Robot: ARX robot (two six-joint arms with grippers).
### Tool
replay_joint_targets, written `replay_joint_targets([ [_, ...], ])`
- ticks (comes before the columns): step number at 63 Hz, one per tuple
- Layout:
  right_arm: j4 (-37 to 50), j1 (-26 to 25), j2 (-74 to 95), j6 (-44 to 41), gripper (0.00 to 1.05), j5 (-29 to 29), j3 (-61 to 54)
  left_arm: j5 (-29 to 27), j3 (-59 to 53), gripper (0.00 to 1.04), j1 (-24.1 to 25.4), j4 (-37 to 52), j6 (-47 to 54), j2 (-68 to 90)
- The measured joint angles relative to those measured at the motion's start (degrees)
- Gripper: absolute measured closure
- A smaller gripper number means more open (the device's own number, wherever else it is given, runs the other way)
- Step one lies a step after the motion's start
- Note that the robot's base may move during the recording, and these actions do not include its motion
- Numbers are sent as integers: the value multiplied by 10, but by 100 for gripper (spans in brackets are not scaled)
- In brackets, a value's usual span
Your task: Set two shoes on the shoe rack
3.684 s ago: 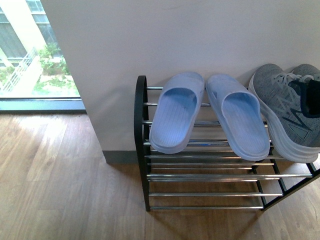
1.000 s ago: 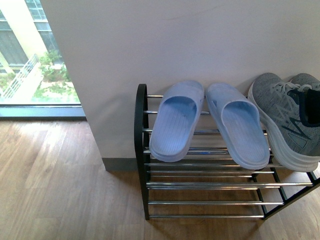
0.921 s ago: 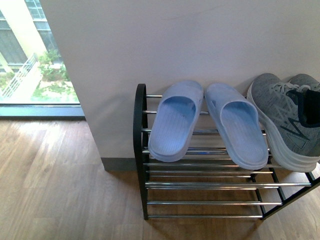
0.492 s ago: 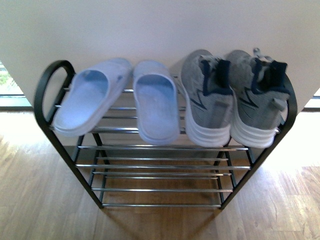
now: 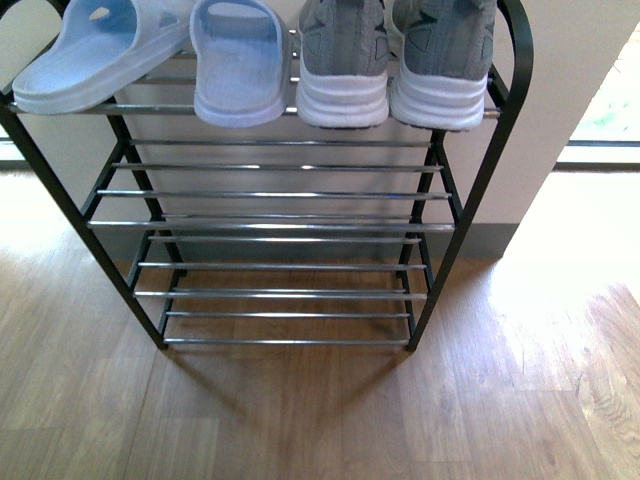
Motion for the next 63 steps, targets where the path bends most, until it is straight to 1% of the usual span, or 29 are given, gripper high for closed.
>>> replay_joint_targets([
  [63,0,0,0,0,9,0,0,0,0,9,0,0,0,0],
])
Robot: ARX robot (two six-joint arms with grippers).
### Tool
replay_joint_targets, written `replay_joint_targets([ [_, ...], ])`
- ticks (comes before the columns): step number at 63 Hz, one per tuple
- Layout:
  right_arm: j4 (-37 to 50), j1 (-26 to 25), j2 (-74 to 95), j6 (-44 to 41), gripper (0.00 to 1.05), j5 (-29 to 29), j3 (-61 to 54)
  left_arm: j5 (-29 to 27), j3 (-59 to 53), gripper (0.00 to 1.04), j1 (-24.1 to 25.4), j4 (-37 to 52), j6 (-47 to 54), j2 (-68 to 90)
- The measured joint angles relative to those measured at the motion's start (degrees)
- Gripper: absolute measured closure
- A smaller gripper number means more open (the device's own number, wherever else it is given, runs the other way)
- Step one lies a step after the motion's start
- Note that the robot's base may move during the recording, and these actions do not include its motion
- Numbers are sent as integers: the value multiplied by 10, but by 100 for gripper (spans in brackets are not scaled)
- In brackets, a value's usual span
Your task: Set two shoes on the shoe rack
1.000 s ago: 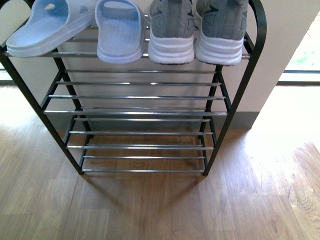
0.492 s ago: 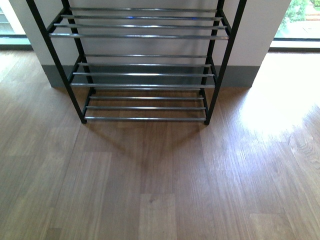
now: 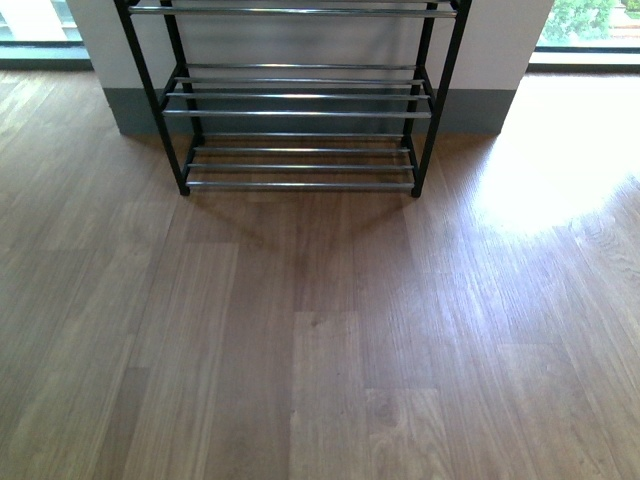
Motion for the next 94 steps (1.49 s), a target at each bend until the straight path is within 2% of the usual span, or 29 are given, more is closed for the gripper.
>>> replay_joint_targets([
  [94,0,0,0,0,9,-2,0,0,0,9,0,0,0,0],
])
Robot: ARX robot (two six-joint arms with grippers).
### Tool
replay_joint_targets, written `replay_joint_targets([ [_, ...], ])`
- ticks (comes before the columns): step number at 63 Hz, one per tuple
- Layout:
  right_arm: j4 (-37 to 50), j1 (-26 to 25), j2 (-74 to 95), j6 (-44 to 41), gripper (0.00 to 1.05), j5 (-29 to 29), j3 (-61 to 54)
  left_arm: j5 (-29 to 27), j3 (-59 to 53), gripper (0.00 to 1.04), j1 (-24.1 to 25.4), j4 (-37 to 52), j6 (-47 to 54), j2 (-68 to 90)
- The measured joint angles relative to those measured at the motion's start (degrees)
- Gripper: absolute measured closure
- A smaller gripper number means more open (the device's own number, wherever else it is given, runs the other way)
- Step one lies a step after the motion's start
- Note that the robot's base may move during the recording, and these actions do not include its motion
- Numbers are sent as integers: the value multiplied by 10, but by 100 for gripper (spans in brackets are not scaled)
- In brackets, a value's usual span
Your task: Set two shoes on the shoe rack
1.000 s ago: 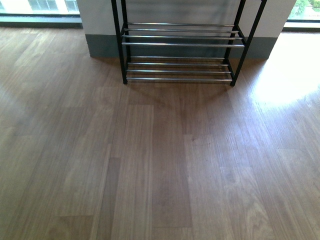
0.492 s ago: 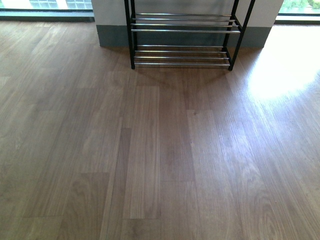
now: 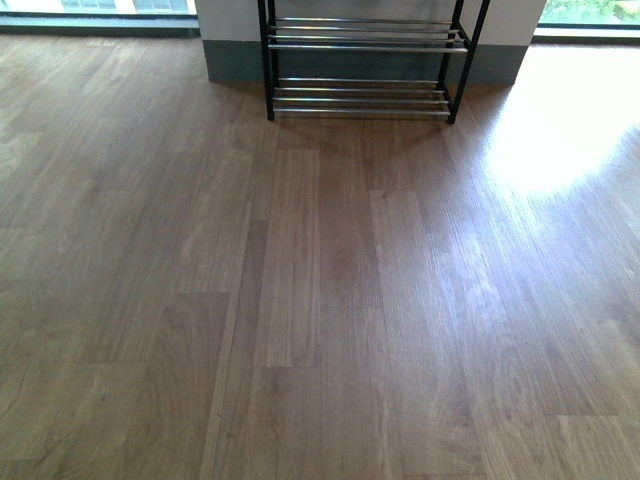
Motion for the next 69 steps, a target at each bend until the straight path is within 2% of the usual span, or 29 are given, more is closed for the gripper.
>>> replay_joint_targets([
  [69,0,0,0,0,9,0,0,0,0,9,0,0,0,0],
])
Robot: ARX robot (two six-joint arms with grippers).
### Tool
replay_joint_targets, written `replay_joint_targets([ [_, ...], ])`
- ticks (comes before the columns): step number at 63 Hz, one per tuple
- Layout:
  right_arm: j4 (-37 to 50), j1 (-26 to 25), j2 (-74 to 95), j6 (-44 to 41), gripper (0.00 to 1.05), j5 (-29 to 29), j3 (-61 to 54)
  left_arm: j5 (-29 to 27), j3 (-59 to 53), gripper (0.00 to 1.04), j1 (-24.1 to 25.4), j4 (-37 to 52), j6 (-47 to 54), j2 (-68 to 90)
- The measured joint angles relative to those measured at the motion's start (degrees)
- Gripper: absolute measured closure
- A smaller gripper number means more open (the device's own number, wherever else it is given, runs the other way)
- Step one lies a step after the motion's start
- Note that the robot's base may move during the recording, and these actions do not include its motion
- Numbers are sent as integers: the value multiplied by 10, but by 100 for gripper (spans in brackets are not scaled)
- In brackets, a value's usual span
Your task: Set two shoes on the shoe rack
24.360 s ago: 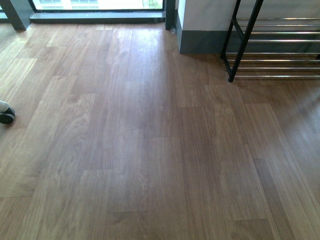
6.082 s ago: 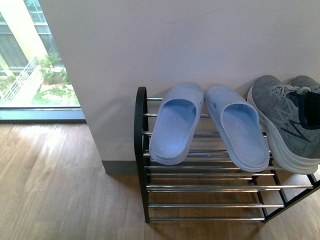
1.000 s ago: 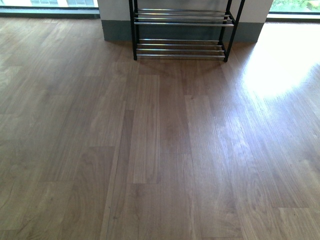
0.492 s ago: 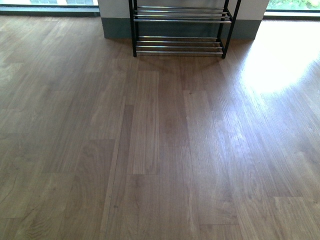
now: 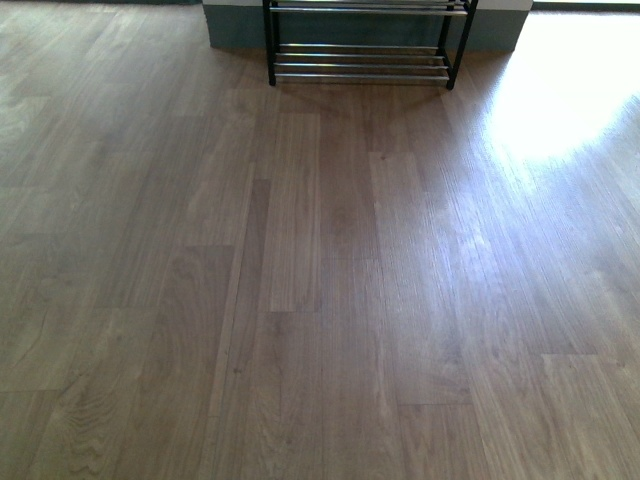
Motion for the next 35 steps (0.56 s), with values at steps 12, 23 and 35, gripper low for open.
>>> replay_joint_targets([
  [12,0,0,0,0,9,0,0,0,0,9,0,0,0,0],
  [23,0,0,0,0,9,0,0,0,0,9,0,0,0,0],
  [35,0,0,0,0,9,0,0,0,0,9,0,0,0,0],
])
